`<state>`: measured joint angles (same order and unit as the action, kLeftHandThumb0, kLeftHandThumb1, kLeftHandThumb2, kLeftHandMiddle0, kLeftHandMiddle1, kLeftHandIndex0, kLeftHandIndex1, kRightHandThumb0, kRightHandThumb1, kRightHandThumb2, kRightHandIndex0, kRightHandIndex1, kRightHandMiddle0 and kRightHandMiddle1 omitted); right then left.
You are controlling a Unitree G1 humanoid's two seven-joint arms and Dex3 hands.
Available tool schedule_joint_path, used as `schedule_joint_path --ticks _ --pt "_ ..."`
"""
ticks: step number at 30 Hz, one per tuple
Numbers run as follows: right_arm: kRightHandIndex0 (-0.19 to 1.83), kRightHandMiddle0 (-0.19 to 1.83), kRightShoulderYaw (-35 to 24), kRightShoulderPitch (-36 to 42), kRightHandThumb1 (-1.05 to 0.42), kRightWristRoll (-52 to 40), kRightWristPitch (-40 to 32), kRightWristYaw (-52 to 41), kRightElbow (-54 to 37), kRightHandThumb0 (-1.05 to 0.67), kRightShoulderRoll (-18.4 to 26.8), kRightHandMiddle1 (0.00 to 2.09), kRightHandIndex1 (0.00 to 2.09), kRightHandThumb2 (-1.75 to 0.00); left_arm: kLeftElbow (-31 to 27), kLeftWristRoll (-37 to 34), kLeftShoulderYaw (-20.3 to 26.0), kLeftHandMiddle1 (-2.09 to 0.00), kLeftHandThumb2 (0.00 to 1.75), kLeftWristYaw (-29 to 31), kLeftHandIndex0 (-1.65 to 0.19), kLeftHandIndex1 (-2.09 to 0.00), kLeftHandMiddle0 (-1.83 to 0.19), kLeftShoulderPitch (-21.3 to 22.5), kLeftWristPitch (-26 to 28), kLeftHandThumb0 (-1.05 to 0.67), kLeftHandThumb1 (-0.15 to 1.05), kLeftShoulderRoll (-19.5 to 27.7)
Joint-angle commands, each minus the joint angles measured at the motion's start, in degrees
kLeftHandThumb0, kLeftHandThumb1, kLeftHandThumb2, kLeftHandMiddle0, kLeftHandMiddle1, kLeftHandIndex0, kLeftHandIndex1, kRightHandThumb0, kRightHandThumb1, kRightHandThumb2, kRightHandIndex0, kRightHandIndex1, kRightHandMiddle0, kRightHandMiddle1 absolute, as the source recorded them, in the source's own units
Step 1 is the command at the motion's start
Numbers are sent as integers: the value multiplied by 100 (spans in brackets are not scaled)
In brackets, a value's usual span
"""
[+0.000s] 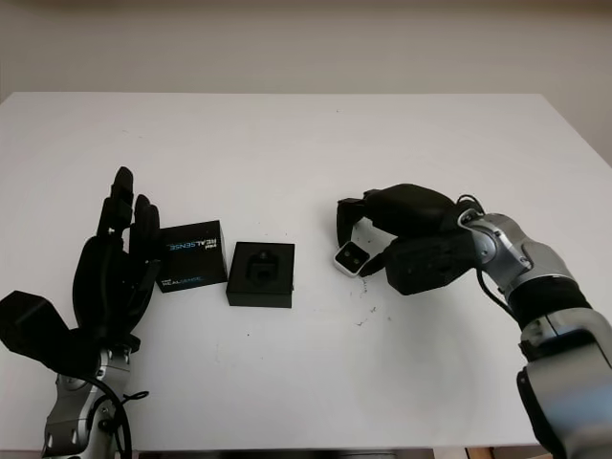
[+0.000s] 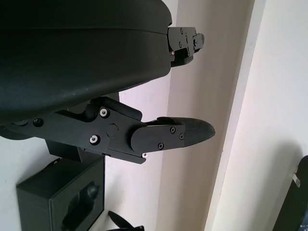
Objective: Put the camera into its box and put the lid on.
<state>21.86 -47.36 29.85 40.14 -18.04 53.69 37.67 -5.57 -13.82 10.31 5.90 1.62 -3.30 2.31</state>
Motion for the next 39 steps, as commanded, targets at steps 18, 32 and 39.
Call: schedule_joint_path --ticks 18,32,39 --pt "27 30 -415 393 -98 -610 -516 -624 -408 -36 -156 174 54 -5 -133 111 -30 -5 44 -7 9 -5 6 -51 40 -49 105 89" --pt "31 35 254 307 -89 1248 -205 398 -1164 -54 365 39 5 -5 -151 73 -28 -5 44 21 9 -5 6 -27 55 -49 105 76" --pt "31 41 236 341 -86 1261 -163 406 -1354 -53 384 31 5 -5 -196 92 -47 -5 45 -18 9 -5 7 -54 84 -49 105 47"
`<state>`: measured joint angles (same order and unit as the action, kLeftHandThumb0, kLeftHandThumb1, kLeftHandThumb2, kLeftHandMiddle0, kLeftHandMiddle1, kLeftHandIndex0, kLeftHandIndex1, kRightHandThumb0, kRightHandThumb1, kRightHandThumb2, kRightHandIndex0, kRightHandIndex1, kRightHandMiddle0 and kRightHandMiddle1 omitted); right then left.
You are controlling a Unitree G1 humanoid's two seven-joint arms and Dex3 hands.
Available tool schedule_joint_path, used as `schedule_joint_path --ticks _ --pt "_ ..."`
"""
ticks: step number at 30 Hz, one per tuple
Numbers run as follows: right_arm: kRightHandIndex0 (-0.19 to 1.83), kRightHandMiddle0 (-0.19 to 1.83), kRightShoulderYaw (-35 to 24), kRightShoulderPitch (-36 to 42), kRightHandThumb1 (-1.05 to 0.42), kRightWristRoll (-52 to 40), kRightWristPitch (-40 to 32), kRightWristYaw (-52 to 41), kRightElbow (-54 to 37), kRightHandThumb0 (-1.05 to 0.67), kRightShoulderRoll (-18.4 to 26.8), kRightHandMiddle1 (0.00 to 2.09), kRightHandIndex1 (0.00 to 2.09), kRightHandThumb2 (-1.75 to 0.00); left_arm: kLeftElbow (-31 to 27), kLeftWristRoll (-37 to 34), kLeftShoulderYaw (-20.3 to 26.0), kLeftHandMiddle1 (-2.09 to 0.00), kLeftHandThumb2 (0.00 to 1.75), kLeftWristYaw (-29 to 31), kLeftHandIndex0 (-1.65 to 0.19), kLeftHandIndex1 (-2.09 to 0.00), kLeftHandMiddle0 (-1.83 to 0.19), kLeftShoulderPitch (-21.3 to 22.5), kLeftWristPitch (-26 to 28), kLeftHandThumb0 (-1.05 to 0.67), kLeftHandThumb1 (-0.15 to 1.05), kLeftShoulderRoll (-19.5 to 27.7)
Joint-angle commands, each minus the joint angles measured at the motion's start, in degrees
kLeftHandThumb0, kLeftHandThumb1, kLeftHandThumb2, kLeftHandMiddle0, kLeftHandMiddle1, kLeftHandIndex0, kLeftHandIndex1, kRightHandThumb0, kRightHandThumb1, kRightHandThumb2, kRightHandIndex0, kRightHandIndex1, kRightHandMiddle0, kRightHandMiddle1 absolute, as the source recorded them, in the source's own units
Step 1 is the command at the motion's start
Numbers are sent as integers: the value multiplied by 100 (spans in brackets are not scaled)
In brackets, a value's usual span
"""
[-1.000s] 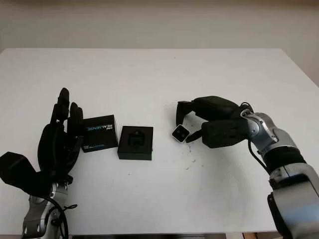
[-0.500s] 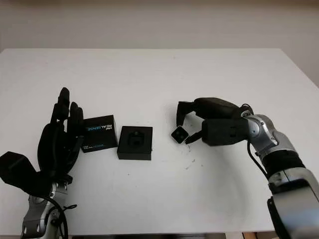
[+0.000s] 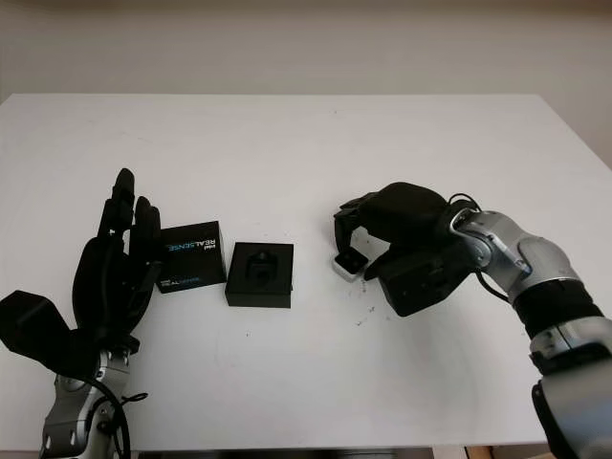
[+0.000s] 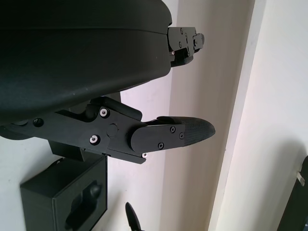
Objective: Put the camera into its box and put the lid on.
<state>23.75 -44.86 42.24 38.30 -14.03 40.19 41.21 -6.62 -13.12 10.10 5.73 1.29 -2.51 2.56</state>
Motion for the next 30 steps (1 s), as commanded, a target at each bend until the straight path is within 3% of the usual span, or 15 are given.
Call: schedule_joint_path --ticks 1,15,30 --pt "31 42 50 93 -86 29 23 19 -9 -53 33 31 6 -5 -89 27 -28 -5 45 -5 9 -5 6 -24 0 -49 105 21" --pt "25 37 2 176 -86 -80 119 93 -114 -53 32 20 3 -5 -64 28 -26 -5 45 -15 9 -5 6 -43 -29 -49 105 18" --pt "14 9 -194 451 -84 -335 190 42 -573 -61 157 2 2 -5 -78 34 -36 -5 44 -29 9 -5 6 -50 -27 -48 105 -3"
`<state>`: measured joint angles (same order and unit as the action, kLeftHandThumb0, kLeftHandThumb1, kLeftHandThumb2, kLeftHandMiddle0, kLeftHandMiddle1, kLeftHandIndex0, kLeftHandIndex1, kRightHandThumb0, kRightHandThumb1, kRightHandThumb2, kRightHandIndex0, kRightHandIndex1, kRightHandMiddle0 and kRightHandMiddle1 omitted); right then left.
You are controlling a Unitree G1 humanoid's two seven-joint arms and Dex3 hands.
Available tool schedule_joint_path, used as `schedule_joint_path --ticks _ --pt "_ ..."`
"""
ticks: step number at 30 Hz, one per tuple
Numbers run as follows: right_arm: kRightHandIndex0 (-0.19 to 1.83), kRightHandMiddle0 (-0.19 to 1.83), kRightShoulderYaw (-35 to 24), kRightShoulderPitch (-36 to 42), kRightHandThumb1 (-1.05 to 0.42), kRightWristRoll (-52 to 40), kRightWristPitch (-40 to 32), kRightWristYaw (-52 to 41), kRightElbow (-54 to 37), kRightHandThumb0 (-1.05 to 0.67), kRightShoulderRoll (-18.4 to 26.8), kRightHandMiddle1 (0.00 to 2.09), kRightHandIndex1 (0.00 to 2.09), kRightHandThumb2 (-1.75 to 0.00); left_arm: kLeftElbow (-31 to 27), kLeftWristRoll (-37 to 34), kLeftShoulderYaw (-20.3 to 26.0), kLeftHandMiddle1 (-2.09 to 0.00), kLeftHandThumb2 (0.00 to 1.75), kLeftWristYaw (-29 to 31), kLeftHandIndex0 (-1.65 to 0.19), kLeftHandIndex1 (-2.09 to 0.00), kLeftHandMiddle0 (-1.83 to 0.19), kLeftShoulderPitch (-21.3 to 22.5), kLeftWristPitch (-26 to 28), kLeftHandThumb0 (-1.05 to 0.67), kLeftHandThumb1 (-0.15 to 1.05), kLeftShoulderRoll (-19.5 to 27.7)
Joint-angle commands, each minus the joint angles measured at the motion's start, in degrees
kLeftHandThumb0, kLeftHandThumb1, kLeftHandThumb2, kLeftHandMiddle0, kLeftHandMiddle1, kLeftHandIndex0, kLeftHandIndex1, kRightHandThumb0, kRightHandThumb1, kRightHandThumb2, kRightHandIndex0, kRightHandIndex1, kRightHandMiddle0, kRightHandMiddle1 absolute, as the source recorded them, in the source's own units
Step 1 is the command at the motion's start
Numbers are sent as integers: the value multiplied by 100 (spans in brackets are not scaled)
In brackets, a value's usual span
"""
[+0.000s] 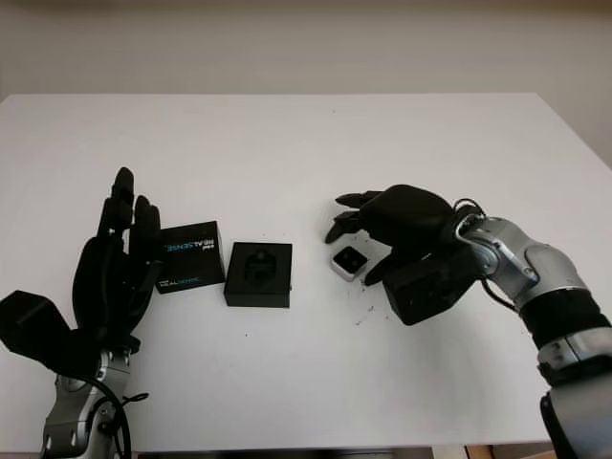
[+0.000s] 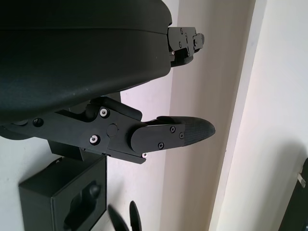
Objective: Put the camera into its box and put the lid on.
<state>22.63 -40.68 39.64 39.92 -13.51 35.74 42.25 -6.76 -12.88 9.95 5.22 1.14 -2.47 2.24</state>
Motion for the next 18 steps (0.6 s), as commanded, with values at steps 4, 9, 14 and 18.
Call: schedule_joint_path --ticks 4,9,14,18 --pt "15 10 -106 94 -83 -93 96 91 -114 -62 46 3 3 -5 -78 24 -23 -6 44 2 9 -5 5 -46 -13 -48 105 19" --pt "14 10 -75 102 -83 -12 8 88 -131 -60 8 3 4 -5 -110 18 -27 -5 45 21 9 -5 5 -64 -2 -48 105 34" --pt "19 20 -20 39 -82 176 133 420 53 -58 -20 9 6 -5 -103 18 -21 -6 44 -7 8 -6 5 -55 -5 -49 105 14" --pt "23 35 20 -50 -84 324 112 499 189 -52 5 16 8 -6 -100 24 -25 -5 44 -6 8 -5 5 -59 -13 -49 105 14"
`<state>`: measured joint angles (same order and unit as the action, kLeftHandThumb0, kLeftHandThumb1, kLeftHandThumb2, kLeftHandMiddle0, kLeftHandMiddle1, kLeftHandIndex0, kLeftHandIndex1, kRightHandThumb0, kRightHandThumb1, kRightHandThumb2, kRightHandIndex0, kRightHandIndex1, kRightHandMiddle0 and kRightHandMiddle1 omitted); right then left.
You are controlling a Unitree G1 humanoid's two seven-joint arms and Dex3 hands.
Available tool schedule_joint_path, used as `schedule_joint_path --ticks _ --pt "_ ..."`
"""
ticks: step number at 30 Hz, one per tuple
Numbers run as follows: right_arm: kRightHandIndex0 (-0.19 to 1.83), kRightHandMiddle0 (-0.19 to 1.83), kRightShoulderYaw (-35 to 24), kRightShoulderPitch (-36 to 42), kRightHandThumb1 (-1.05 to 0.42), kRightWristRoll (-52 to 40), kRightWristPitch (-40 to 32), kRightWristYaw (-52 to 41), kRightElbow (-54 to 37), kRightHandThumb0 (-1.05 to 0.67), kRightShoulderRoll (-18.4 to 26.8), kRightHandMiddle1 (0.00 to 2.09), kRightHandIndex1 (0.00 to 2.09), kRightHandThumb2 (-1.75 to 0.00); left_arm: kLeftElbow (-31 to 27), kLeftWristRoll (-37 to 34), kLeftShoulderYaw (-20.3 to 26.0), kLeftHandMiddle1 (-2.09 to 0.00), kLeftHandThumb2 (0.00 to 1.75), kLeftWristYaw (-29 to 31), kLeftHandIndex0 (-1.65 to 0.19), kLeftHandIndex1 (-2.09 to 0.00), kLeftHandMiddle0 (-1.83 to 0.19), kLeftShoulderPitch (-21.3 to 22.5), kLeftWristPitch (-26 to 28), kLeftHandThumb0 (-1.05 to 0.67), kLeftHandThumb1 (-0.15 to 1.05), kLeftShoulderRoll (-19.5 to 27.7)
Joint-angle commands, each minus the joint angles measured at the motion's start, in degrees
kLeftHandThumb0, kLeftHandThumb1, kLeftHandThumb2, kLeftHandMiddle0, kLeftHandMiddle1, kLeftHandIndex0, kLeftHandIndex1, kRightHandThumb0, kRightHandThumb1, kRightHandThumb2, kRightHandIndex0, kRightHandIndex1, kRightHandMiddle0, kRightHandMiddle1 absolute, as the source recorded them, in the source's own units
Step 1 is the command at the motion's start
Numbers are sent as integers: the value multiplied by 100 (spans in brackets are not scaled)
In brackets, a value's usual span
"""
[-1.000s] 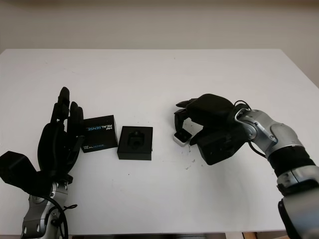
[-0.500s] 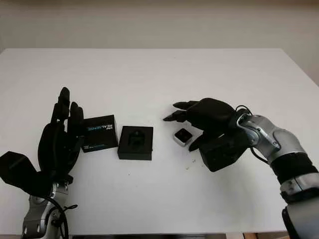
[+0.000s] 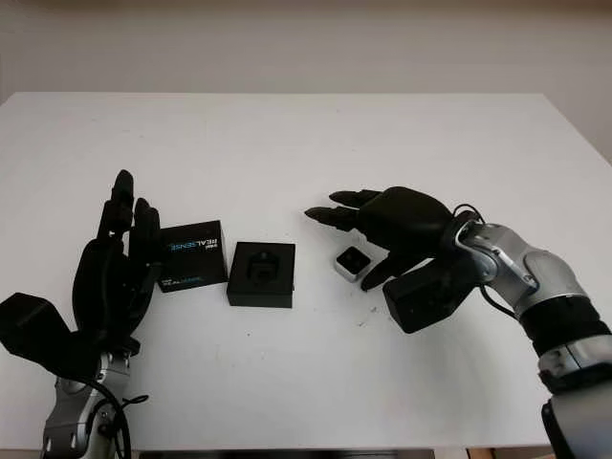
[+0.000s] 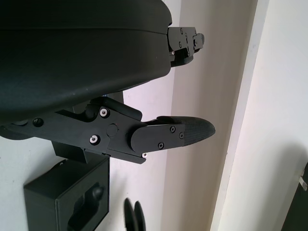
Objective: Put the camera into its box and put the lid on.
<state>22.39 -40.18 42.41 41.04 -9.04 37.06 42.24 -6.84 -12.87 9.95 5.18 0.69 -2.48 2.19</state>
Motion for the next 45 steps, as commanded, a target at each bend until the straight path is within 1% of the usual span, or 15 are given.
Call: schedule_joint_path --ticks 1,6,11,21,26,28,29,31,32,33,35,36,37,39,45 --pt "24 37 50 -127 -84 77 8 76 109 -51 6 17 8 -6 -95 22 -25 -5 45 -8 8 -5 5 -16 -6 -49 105 16" --pt "26 45 96 -222 -85 204 -7 161 275 -51 11 19 8 -6 -110 30 -27 -5 44 -11 9 -5 6 -28 8 -49 105 28" --pt "31 54 177 -274 -84 265 142 380 493 -50 -24 22 9 -5 -114 -3 -17 -5 44 18 9 -5 5 -34 10 -48 105 34" --pt "35 63 342 -362 -86 338 187 496 793 -47 -65 25 9 -6 -127 38 -31 -6 44 -13 8 -6 5 -44 -3 -49 105 14" --pt "40 73 376 -400 -86 297 355 708 1013 -44 -127 32 11 -6 -86 48 -34 -6 44 1 8 -6 4 -37 -25 -49 105 22" --pt "41 74 372 -409 -87 259 417 768 1099 -43 -161 35 10 -6 -81 46 -32 -6 44 -1 8 -6 4 -37 -16 -49 105 21" --pt "43 72 368 -410 -87 230 435 762 1130 -43 -175 42 10 -6 -74 44 -32 -5 44 6 8 -6 4 -38 -18 -49 105 25" --pt "43 61 351 -408 -88 137 482 728 1193 -42 -206 65 8 -6 -65 54 -36 -5 44 15 8 -6 5 -42 -27 -49 105 32" --pt "44 55 333 -399 -89 63 490 682 1223 -42 -227 80 8 -6 -68 54 -37 -5 44 8 8 -6 5 -43 -15 -49 105 28" --pt "44 52 314 -390 -89 -15 507 641 1251 -42 -246 88 7 -6 -62 54 -37 -5 44 9 8 -6 5 -44 -14 -49 105 29" --pt "46 50 270 -357 -90 -153 555 631 1288 -42 -280 103 8 -5 -60 66 -43 -5 44 -1 8 -6 5 -49 -2 -49 105 27" --pt "48 50 248 -339 -91 -211 581 641 1301 -42 -292 116 9 -6 -59 79 -48 -5 44 -3 8 -6 5 -50 -5 -49 105 29" --pt "49 50 234 -323 -91 -249 579 646 1300 -42 -300 123 9 -5 -54 84 -52 -5 44 1 8 -6 5 -50 -10 -49 105 30" --pt "50 48 212 -304 -91 -311 579 640 1303 -42 -313 132 9 -5 -60 85 -55 -5 44 -4 8 -6 5 -47 8 -50 105 29" --pt "53 47 102 -224 -90 -489 634 671 1331 -41 -359 141 11 -5 -42 82 -62 -5 43 -2 8 -6 5 -41 4 -50 105 22"
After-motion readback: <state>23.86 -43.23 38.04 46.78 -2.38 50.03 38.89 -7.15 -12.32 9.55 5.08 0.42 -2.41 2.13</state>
